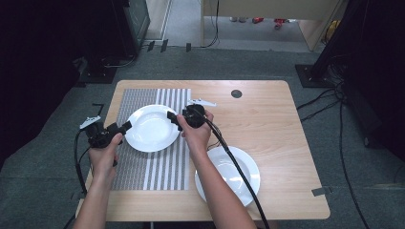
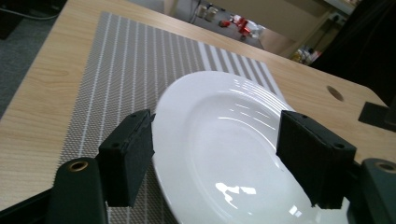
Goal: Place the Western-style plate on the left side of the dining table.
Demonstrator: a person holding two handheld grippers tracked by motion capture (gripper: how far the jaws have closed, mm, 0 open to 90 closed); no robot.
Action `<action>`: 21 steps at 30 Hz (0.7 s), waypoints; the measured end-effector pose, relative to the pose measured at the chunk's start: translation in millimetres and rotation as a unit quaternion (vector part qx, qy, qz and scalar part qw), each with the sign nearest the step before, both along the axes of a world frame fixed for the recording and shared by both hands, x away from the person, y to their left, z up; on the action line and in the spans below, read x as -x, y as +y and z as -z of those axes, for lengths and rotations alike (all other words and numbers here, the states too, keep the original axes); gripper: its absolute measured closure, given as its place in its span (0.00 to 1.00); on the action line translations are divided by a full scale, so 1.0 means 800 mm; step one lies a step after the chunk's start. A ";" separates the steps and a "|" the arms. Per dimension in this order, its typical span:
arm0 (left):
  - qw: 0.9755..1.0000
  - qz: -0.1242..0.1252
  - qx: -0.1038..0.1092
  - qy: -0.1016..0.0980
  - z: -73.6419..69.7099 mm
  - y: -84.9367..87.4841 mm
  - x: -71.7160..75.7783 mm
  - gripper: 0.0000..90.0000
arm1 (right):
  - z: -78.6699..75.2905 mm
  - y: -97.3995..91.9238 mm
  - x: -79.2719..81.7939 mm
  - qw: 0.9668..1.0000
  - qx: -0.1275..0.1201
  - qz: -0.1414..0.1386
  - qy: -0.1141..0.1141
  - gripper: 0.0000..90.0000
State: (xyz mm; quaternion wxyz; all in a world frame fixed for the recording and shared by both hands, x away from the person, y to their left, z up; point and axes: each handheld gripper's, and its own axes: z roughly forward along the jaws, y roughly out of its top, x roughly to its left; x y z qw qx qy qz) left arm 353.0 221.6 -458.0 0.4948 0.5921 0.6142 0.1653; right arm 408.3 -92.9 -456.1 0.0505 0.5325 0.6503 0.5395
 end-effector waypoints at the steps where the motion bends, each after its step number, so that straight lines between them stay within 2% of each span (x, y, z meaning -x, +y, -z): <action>1: 1.000 0.006 0.002 -0.002 -0.002 -0.002 0.005 0.29 | 0.000 0.000 0.000 1.000 0.000 0.000 0.000 0.32; 3: 1.000 0.014 -0.008 -0.004 -0.006 -0.006 0.015 0.25 | -0.006 -0.003 0.008 1.000 0.000 -0.008 -0.008 0.30; 4: 1.000 0.017 -0.011 -0.004 -0.008 -0.009 0.019 0.20 | -0.012 -0.007 0.015 1.000 0.008 -0.015 -0.015 0.28; 6: 1.000 0.022 -0.014 -0.005 -0.011 -0.010 0.029 0.18 | -0.017 -0.013 0.022 1.000 0.012 -0.019 -0.016 0.27; 12: 0.999 0.017 -0.033 -0.015 -0.015 -0.005 0.058 0.17 | -0.029 -0.035 0.041 0.999 0.027 -0.025 -0.025 0.24; 21: 0.998 0.004 -0.056 -0.010 -0.001 0.001 0.097 0.18 | -0.035 -0.067 0.067 0.998 0.047 -0.029 -0.038 0.22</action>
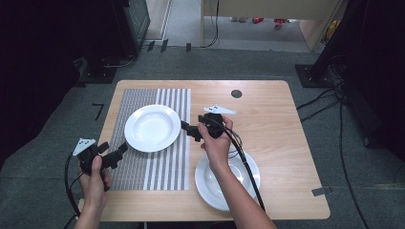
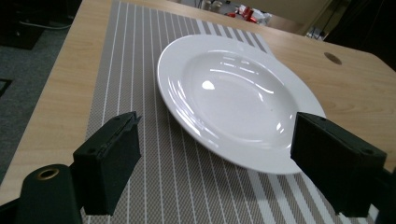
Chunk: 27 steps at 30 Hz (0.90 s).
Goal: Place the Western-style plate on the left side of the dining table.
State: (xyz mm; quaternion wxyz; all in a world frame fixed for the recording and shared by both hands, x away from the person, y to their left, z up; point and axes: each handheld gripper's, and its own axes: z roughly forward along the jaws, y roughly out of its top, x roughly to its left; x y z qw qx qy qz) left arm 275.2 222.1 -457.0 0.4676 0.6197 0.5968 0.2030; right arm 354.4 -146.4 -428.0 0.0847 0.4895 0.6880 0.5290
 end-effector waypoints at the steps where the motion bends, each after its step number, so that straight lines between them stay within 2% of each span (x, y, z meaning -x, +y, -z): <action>1: 1.000 0.000 -0.003 0.002 0.002 0.000 0.003 0.18 | 0.000 0.000 0.000 1.000 0.000 0.000 0.000 0.22; 5: 1.000 -0.006 -0.015 0.005 0.010 -0.002 0.015 0.18 | 0.002 -0.013 0.011 1.000 0.014 -0.001 -0.002 0.22; 14: 0.999 -0.015 -0.040 0.026 0.032 -0.002 0.031 0.18 | 0.009 -0.054 0.037 1.000 0.020 0.003 -0.003 0.21; 21: 0.997 -0.015 -0.060 0.036 0.045 -0.004 0.043 0.18 | 0.014 -0.097 0.060 1.000 0.021 0.017 -0.007 0.21; 23: 0.997 -0.015 -0.062 0.037 0.047 -0.003 0.045 0.18 | 0.014 -0.102 0.063 1.000 0.021 0.020 -0.008 0.20; 27: 0.996 -0.015 -0.080 0.043 0.053 -0.003 0.052 0.18 | 0.019 -0.128 0.076 0.999 0.025 0.032 -0.007 0.20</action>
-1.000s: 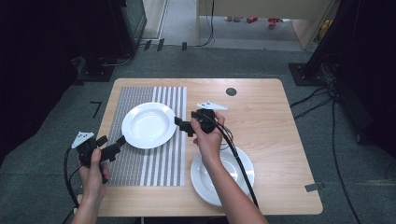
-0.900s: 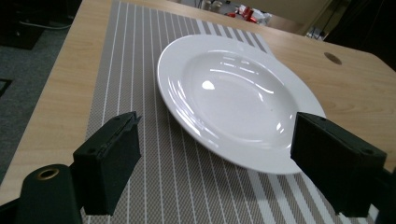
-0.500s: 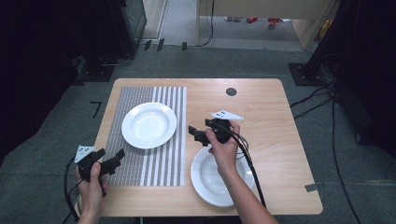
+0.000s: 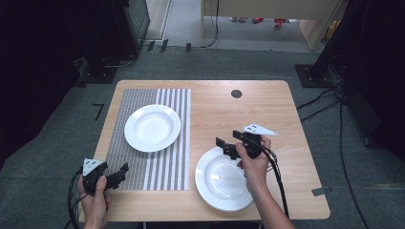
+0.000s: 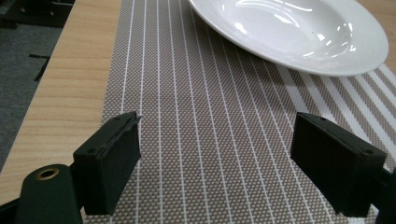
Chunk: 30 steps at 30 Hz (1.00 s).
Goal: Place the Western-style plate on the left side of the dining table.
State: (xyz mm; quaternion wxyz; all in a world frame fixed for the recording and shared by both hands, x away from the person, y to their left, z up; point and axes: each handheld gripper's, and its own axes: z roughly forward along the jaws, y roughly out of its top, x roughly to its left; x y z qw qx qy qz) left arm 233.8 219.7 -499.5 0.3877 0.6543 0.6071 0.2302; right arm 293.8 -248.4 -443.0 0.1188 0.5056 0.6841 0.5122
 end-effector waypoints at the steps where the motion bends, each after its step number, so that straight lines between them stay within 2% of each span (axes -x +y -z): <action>1: 1.000 0.000 0.000 0.000 0.000 0.000 0.000 0.18 | 0.000 0.000 0.000 1.000 0.000 0.000 0.000 0.20; 6: 1.000 0.009 -0.030 0.003 0.004 -0.005 0.005 0.18 | 0.006 -0.025 0.012 1.000 0.003 0.014 0.003 0.20; 8: 0.999 0.011 -0.032 0.006 0.006 -0.006 0.006 0.18 | 0.009 -0.041 0.018 1.000 0.004 0.023 0.005 0.20; 14: 0.998 0.018 -0.052 0.015 0.014 -0.013 0.006 0.17 | 0.015 -0.064 0.029 0.999 0.006 0.038 0.008 0.20; 20: 0.997 0.027 -0.060 0.029 0.020 -0.019 0.005 0.17 | 0.021 -0.088 0.039 0.998 0.006 0.053 0.011 0.20; 25: 0.996 0.027 -0.085 0.029 0.023 -0.026 0.007 0.17 | 0.025 -0.106 0.047 0.998 0.009 0.064 0.013 0.20; 30: 0.995 0.028 -0.091 0.031 0.023 -0.027 0.006 0.17 | 0.031 -0.122 0.054 0.997 0.013 0.077 0.021 0.20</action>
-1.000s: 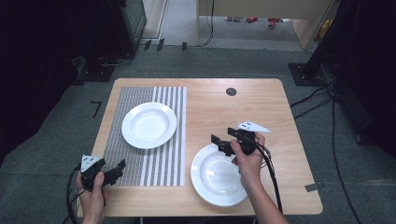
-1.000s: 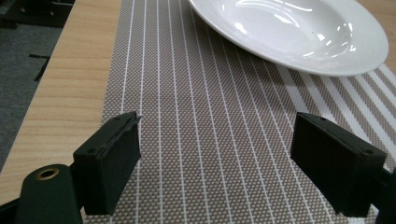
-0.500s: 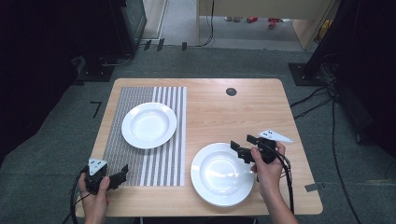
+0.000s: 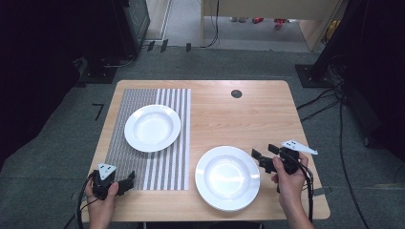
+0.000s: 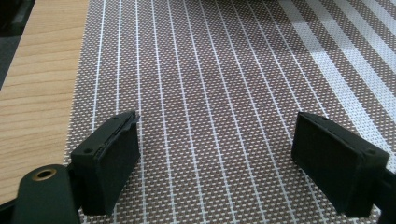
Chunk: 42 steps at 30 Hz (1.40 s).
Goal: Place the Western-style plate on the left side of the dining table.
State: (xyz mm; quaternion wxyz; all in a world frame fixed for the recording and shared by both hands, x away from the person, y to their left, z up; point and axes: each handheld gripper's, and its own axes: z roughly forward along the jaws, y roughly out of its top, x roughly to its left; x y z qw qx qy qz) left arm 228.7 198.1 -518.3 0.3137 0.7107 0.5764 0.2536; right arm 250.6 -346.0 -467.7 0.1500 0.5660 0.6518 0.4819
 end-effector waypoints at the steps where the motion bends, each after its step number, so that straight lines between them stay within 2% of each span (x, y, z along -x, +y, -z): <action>1: 1.000 0.000 0.000 0.000 0.000 0.000 0.000 0.17 | 0.001 -0.004 0.002 1.000 -0.001 0.004 0.001 0.20; 17: 1.000 0.000 -0.001 0.000 0.000 0.000 0.000 0.17 | 0.026 -0.060 0.024 0.999 0.001 0.046 0.020 0.20; 26: 1.000 0.000 -0.001 0.000 0.000 0.000 0.000 0.17 | 0.043 -0.099 0.039 0.996 -0.002 0.080 0.033 0.20; 35: 1.000 0.000 -0.001 0.000 0.000 0.000 0.000 0.17 | 0.057 -0.128 0.053 0.994 0.009 0.102 0.043 0.20; 37: 1.000 0.000 -0.001 0.000 0.000 0.000 0.000 0.17 | 0.062 -0.135 0.058 0.993 0.022 0.109 0.050 0.20; 41: 1.000 0.000 -0.001 0.000 0.000 0.000 0.000 0.17 | 0.067 -0.139 0.060 0.992 0.026 0.114 0.057 0.20; 42: 1.000 0.000 -0.001 0.000 0.000 0.000 0.000 0.17 | 0.070 -0.141 0.061 0.991 0.038 0.117 0.059 0.20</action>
